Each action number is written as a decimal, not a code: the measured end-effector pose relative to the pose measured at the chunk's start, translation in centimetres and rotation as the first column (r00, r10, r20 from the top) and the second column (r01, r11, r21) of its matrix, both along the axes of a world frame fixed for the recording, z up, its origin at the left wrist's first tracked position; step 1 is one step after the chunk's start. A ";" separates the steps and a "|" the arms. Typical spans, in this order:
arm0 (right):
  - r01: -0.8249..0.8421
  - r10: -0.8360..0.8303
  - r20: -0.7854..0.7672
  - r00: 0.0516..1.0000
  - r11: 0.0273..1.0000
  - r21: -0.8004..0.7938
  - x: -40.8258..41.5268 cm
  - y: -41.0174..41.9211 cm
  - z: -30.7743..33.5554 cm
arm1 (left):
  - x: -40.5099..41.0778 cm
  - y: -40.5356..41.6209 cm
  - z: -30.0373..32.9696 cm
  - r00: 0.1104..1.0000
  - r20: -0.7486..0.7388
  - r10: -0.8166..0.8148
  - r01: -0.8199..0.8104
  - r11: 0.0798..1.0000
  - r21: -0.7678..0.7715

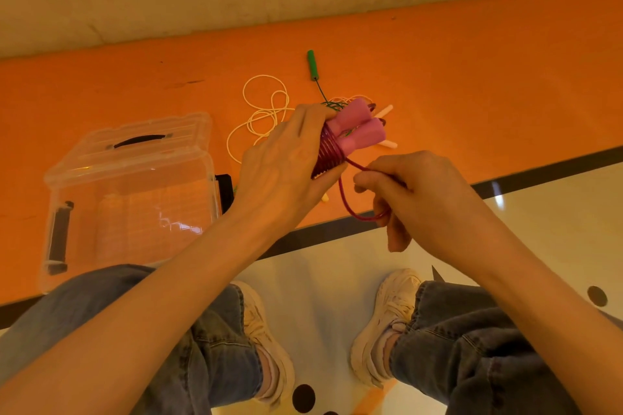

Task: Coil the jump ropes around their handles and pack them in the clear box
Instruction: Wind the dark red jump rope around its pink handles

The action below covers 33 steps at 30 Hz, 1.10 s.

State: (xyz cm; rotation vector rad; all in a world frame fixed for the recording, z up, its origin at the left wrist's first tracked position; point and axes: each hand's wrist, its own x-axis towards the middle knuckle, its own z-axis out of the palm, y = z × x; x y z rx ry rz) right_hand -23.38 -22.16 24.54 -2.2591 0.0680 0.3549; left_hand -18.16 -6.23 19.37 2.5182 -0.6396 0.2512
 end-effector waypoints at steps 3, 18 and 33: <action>0.073 -0.058 -0.080 0.995 0.978 0.197 -0.2 -0.2 0.8 | 0.1 0.1 0.4 0.999 -0.001 0.035 -0.035 0.999 -0.023; -0.020 0.023 0.007 1.000 0.959 -0.283 1.5 -3.9 -0.3 | 0.1 0.1 0.5 0.993 -0.117 0.020 -0.035 0.991 -0.126; -0.031 0.033 0.074 0.997 0.999 -0.030 1.5 -1.3 -1.0 | -0.5 -0.3 0.0 0.997 -0.080 0.017 -0.031 0.984 -0.177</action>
